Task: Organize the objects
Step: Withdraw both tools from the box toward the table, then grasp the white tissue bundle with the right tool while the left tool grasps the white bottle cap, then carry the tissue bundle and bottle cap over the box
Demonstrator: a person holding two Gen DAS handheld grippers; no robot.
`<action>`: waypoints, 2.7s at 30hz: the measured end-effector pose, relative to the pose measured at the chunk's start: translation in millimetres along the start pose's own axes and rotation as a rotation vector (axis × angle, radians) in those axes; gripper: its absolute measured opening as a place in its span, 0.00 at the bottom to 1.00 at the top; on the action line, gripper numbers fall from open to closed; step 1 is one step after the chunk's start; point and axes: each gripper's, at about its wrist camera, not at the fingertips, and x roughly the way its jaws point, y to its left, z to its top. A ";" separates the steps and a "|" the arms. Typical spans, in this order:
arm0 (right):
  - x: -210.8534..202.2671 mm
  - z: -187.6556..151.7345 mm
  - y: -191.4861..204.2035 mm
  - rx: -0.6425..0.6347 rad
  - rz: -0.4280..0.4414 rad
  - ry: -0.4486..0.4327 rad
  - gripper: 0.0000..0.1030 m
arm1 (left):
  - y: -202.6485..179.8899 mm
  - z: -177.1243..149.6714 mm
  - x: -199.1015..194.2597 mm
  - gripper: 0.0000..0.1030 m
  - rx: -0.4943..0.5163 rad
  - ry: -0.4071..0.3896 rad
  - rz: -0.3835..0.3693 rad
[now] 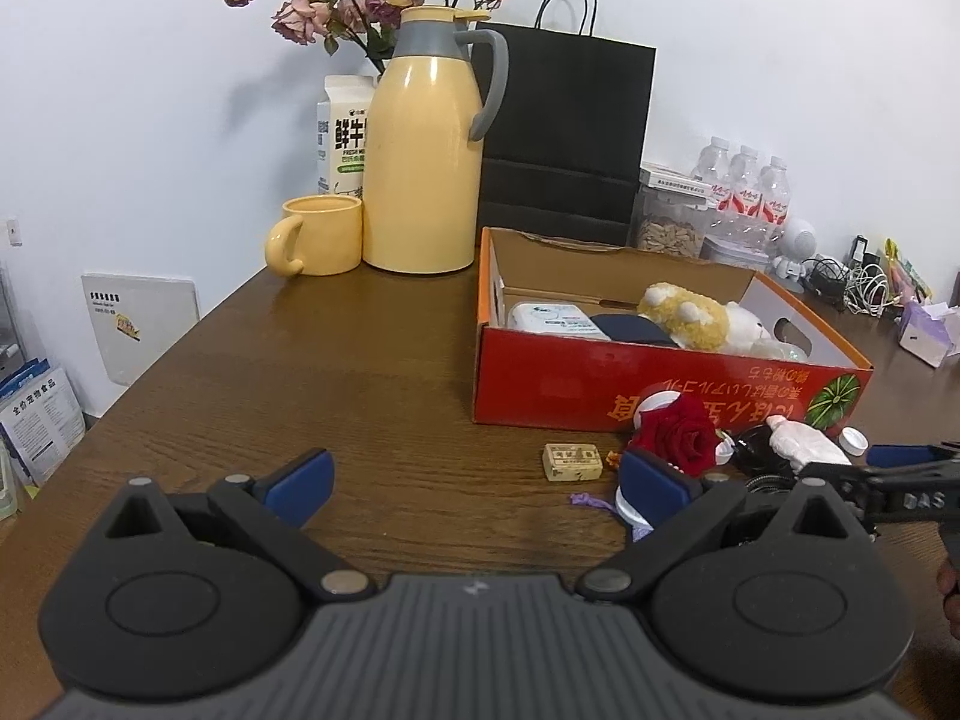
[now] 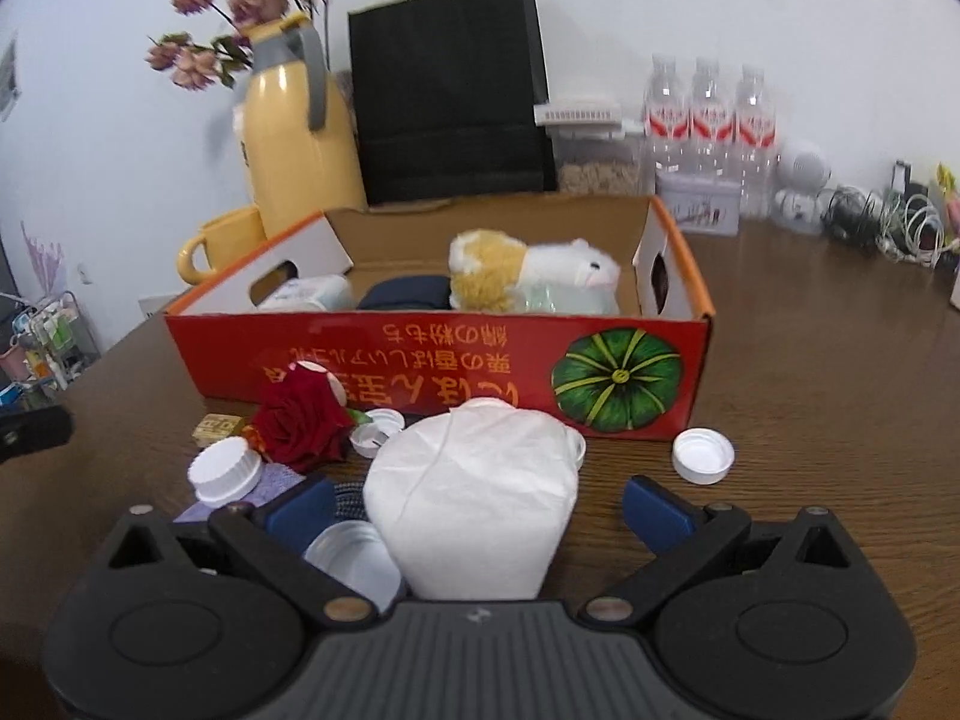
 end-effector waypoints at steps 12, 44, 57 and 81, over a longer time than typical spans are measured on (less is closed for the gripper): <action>3.6 -1.9 -3.1 0.035 0.031 -0.021 0.71 | -1.7 -2.1 8.9 1.00 -0.002 0.020 0.006; -34.6 -22.0 2.1 -0.065 -0.018 -0.265 0.70 | -78.4 -5.6 66.9 0.83 0.114 0.126 -0.099; -34.0 -23.7 3.7 -0.074 -0.022 -0.264 0.70 | -79.6 -11.2 68.5 0.40 0.104 0.135 -0.132; -29.0 20.0 33.0 -0.182 -0.019 -0.341 0.70 | -76.0 44.2 53.3 0.40 0.108 -0.050 -0.181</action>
